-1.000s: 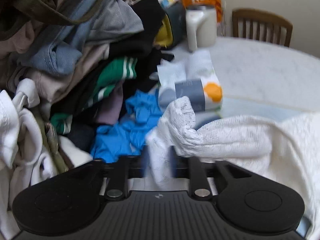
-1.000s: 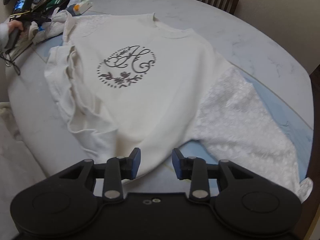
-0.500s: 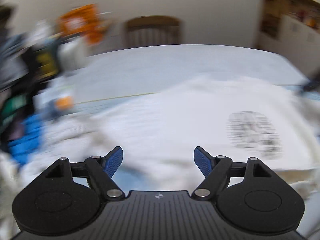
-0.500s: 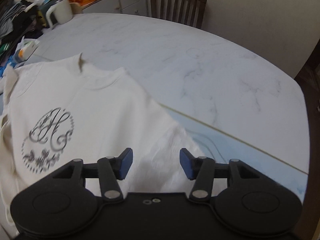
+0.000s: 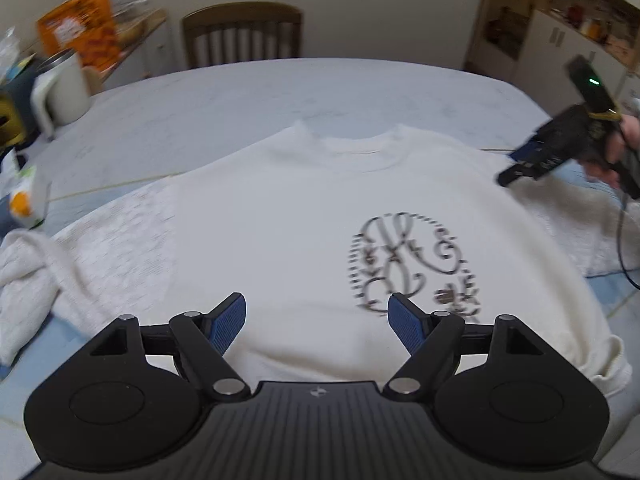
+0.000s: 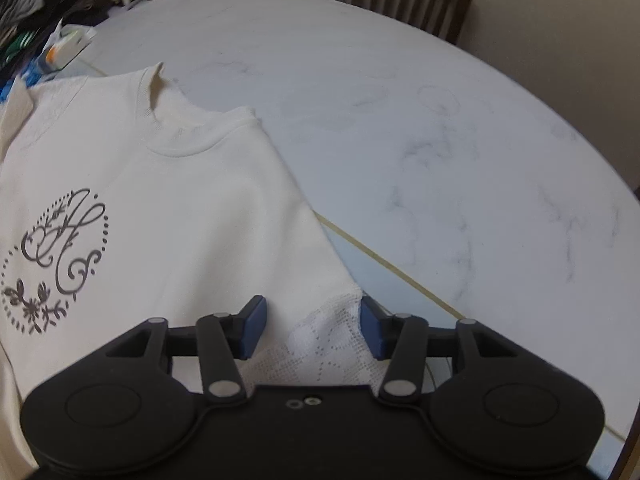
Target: Fold clothes
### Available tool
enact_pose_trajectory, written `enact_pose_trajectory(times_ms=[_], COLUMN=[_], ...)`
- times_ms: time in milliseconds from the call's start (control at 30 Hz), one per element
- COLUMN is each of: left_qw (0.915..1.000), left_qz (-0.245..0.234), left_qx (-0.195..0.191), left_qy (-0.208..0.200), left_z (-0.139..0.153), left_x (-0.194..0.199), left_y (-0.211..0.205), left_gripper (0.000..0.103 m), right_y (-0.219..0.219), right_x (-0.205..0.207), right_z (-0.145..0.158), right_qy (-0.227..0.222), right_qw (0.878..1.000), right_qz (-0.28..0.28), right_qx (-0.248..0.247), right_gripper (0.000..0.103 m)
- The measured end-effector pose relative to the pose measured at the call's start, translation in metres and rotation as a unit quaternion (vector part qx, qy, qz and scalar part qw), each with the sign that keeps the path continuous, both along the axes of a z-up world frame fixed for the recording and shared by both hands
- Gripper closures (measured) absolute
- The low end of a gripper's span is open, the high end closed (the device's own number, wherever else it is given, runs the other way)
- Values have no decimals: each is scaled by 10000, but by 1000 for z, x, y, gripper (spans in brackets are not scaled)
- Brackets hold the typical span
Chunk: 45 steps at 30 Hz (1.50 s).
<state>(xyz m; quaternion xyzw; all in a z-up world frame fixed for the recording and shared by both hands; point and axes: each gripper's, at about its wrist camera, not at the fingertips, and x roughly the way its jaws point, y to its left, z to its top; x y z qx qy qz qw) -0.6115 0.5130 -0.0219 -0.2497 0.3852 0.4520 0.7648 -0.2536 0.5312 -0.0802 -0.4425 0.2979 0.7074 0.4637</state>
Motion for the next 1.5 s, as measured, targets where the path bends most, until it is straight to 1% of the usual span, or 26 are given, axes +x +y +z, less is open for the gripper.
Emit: enact_pose_trajectory(times_ms=[100, 200, 300, 467, 600, 700, 833, 933, 1033, 1067, 1167, 1200, 1267, 1333, 1367, 1400, 1433, 1467, 1500], left_qw=[9994, 9981, 9974, 9976, 9988, 9995, 9996, 9973, 9947, 9937, 9911, 9904, 9894, 9893, 9901, 9911, 9919, 9927, 9934], left_qz=[357, 599, 685, 629, 406, 181, -252, -575, -787, -866, -1047, -1089, -1127, -1125, -1108, -1088, -1067, -1046, -1025], left_qx=[15, 69, 152, 187, 150, 128, -51, -414, -597, -650, -801, -846, -912, -927, -858, -772, -686, -600, -517], left_qy=[-23, -118, -179, -201, -226, -242, -137, -202, -285, -294, -209, -132, -24, -59, -62, -52, -42, -33, -73], left_z=[1, 7, 13, 18, 16, 13, 2, -10, -16, -17, -24, -28, -35, -38, -36, -34, -32, -30, -26], left_x=[-13, -21, -27, -23, -12, -3, 14, 26, 37, 41, 53, 57, 61, 62, 62, 61, 61, 60, 57], left_y=[1, 0, -2, -3, -4, -3, 6, 16, 20, 21, 24, 24, 26, 26, 24, 22, 20, 18, 15], left_gripper=[25, 25, 25, 25, 25, 25, 25, 25, 25, 24, 21, 21, 21, 21, 24, 31, 54, 73, 76], right_y=[-2, -3, 11, 41, 52, 33, 3, -23, -63, -76, -109, -117, -129, -139, -142, -144, -145, -147, -150], right_x=[-2, 2, 13, 33, 49, 42, 36, 35, 8, 0, -12, -17, -32, -47, -52, -55, -58, -57, -57], right_z=[1, 5, 11, 17, 23, 37, 59, 73, 78, 77, 76, 75, 72, 66, 63, 61, 59, 61, 63], right_qy=[-62, -231, -383, -1042, -991, -953, -738, -126, 416, 562, 1083, 1200, 1249, 1109, 989, 927, 866, 886, 862], right_qw=[9999, 9991, 9982, 9888, 9880, 9890, 9908, 9967, 9988, 9984, 9923, 9900, 9878, 9873, 9888, 9898, 9908, 9909, 9917], right_qz=[103, 189, -97, -564, -826, -664, -507, -372, -86, -49, 91, 249, 523, 753, 750, 721, 692, 688, 690], right_qx=[33, 289, 460, 909, 852, 920, 1014, 712, 227, -9, -586, -694, -771, -848, -833, -807, -780, -738, -664], right_gripper=[0, 0, 0, 0, 0, 0, 0, 0, 0, 0, 0, 0, 0, 0, 0, 0, 0, 0, 0])
